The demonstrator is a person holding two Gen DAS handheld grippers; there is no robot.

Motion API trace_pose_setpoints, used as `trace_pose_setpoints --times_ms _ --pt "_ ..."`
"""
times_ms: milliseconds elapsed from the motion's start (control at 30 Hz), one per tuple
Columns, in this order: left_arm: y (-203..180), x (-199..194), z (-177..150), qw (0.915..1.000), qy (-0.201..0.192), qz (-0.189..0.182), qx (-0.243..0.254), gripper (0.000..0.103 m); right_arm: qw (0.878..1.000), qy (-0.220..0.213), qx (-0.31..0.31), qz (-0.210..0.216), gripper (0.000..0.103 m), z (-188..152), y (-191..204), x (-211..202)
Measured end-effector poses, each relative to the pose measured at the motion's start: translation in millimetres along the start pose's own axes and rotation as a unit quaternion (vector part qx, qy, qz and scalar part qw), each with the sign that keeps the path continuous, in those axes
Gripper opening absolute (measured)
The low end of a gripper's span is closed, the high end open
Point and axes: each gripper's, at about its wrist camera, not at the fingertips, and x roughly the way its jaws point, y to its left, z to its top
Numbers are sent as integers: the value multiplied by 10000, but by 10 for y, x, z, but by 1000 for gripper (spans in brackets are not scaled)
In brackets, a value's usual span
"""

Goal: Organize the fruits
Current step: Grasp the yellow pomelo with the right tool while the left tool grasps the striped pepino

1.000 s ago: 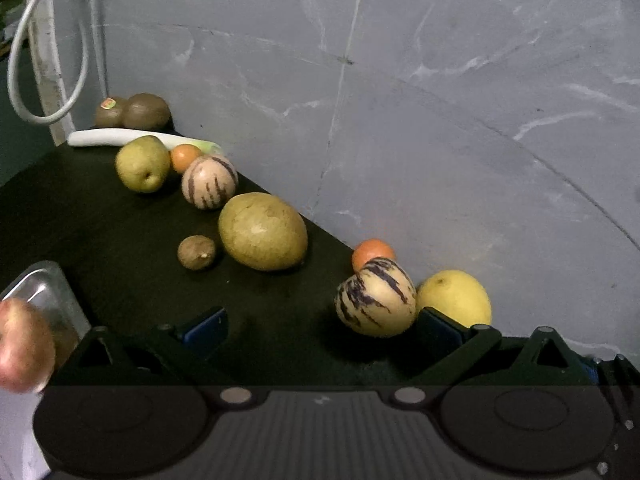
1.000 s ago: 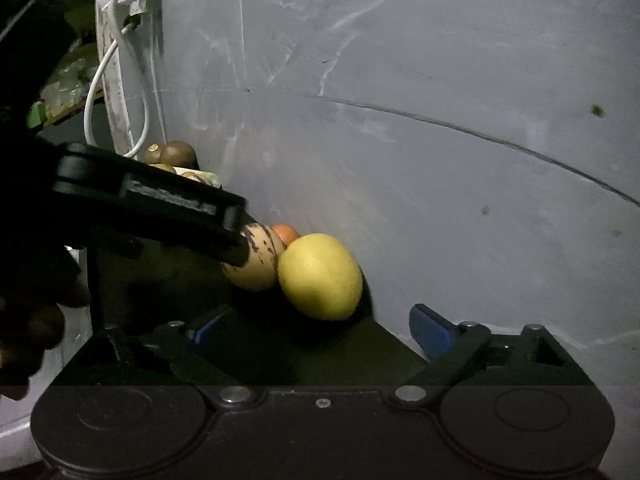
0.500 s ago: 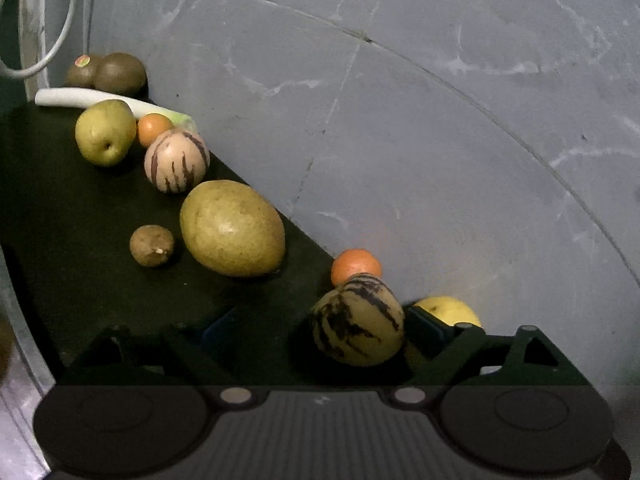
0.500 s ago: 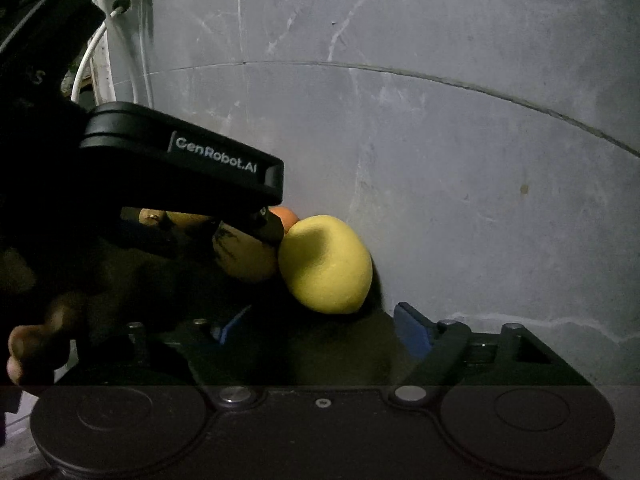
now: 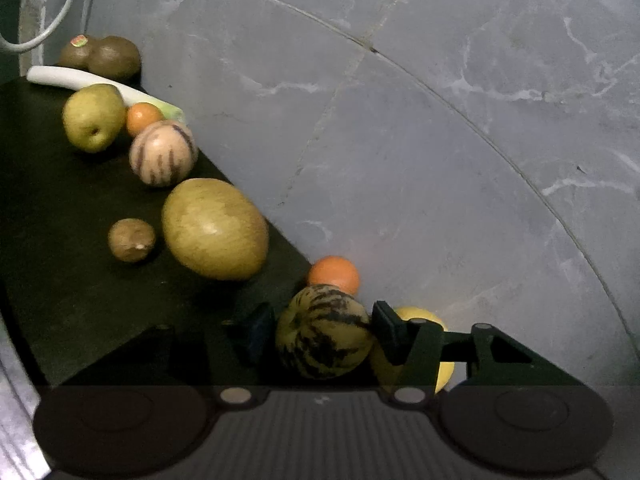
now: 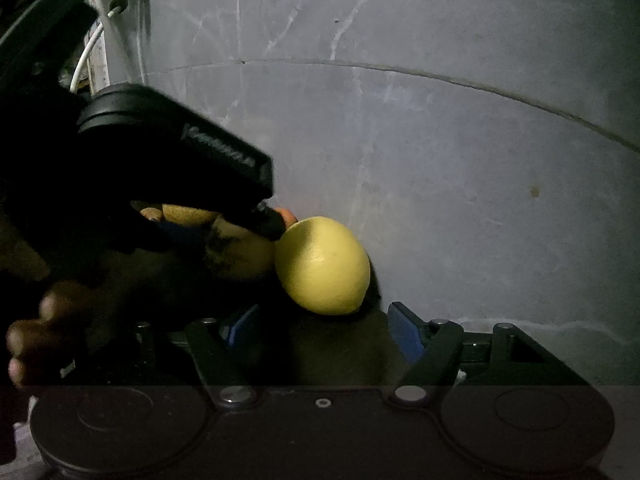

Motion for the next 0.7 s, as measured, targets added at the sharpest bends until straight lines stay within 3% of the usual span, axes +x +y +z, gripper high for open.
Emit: trace_pose_setpoints --times_ms 167,400,700 --pt "156 -140 -42 9994 -104 298 -114 58 9999 41 58 85 65 22 -7 40" --pt "425 -340 -48 9967 -179 704 -350 58 9992 77 265 277 63 79 -9 121" --pt "562 -432 -35 9963 -217 645 -531 58 9975 202 561 372 60 153 8 298"
